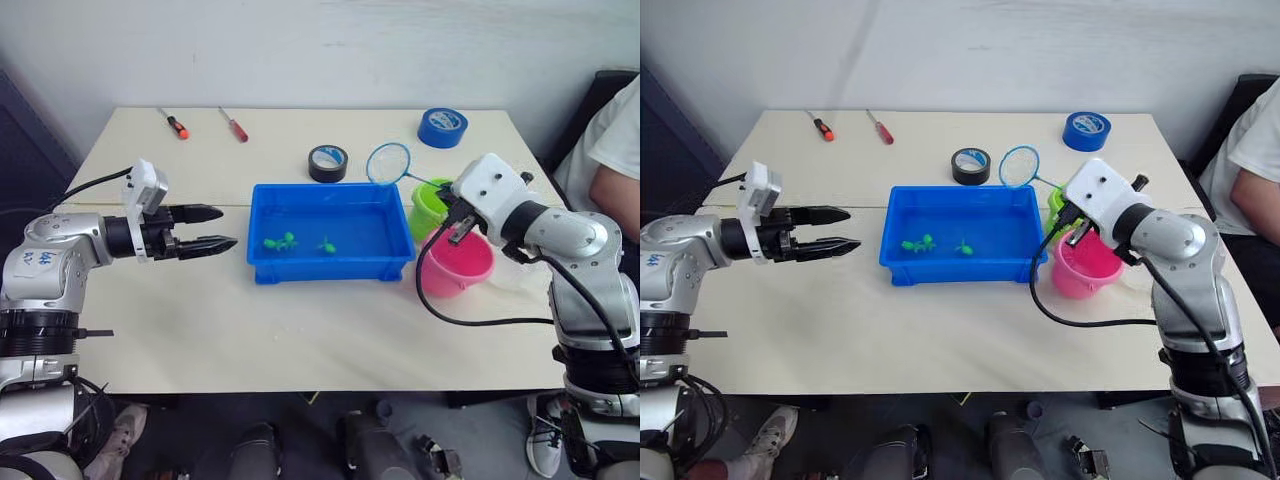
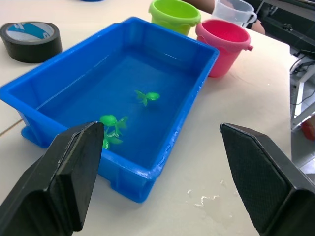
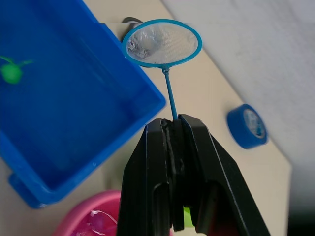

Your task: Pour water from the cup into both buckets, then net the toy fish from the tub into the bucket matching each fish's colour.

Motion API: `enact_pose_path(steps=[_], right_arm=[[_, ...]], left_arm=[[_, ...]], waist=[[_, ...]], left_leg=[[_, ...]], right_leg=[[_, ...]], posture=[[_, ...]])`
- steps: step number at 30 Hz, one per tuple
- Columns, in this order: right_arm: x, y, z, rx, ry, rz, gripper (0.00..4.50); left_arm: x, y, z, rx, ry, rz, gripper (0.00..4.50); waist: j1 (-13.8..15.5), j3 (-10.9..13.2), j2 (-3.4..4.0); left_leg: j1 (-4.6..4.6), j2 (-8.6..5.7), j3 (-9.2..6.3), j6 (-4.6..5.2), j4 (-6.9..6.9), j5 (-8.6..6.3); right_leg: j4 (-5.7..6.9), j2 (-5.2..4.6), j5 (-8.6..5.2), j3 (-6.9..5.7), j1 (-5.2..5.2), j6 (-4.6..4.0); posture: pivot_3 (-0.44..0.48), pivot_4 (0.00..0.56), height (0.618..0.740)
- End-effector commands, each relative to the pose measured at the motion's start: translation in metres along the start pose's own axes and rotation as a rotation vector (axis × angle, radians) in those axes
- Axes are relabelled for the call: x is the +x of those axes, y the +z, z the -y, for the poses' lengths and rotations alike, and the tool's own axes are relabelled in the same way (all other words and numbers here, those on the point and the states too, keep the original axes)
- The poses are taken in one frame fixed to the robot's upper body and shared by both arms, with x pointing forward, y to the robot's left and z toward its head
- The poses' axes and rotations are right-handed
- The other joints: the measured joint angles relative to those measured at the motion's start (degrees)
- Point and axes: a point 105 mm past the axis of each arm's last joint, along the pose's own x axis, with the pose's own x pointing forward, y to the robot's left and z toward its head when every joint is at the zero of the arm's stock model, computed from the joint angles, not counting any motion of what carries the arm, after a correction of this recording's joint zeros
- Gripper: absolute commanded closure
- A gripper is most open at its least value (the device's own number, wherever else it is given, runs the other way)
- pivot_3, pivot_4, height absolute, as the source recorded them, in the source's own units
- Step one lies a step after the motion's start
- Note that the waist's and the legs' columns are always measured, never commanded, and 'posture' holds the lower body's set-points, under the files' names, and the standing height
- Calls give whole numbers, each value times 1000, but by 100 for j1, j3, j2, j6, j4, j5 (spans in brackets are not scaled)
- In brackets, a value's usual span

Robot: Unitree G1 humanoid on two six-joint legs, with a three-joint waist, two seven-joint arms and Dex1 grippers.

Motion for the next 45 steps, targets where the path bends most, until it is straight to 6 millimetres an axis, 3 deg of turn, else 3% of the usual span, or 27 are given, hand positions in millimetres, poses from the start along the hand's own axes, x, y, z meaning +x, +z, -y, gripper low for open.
enact_pose_path(steps=[1, 5, 10, 18, 22, 27, 32, 45], right_arm=[[2, 5, -3, 18, 67, -2, 4500], [9, -6, -23, -124, 222, -104, 4500], [20, -16, -30, -243, 283, -168, 4500], [41, -22, -49, -257, 359, -188, 4500], [50, -20, -62, -207, 402, -178, 4500], [59, -11, -77, 27, 437, -134, 4500], [59, -1, -71, 236, 407, -105, 4500], [43, 17, -52, 395, 345, -25, 4500]], left_arm=[[-3, 11, 9, 47, -41, 9, 378], [-2, 8, 15, 38, -56, 7, 378], [-2, 4, 22, 29, -76, -2, 378], [-3, -2, 25, 40, -67, -23, 378], [-4, -1, 26, 42, -53, -12, 378], [-7, -1, 26, 44, -35, -9, 378], [-8, 0, 26, 48, -20, -2, 378], [-5, 12, 13, 110, 22, 75, 378]], waist=[[-5, 0, 0], [-8, 0, 0], [-37, 0, 0], [-36, 0, 0], [-34, 0, 0], [-45, 0, -1], [-22, 0, -1], [-33, 0, -1]], left_leg=[[0, -2, 1, 0, -2, 0], [0, -3, 0, 2, -4, -1], [-1, -2, 5, 5, -7, -3], [-1, 0, 5, 5, -6, -3], [-3, -1, 4, 5, -8, -3], [-4, 1, 2, 5, -8, -3], [-6, 0, -4, 4, -8, -3], [-13, -3, -8, 5, -14, -3]], right_leg=[[0, -1, 0, 0, -1, 0], [0, -1, -1, 3, -2, -2], [-2, 1, -1, 4, -6, -2], [1, 5, -1, 11, -10, -2], [-1, 3, -1, 10, -11, -2], [0, 3, -1, 10, -12, -2], [0, -4, -2, 8, -11, -3], [-6, -8, -2, 8, -15, -3]], posture=[[0, 150, 734], [0, 150, 734], [0, 150, 734], [0, 150, 734], [0, 150, 734], [0, 150, 734], [0, 150, 734], [0, 150, 734]])
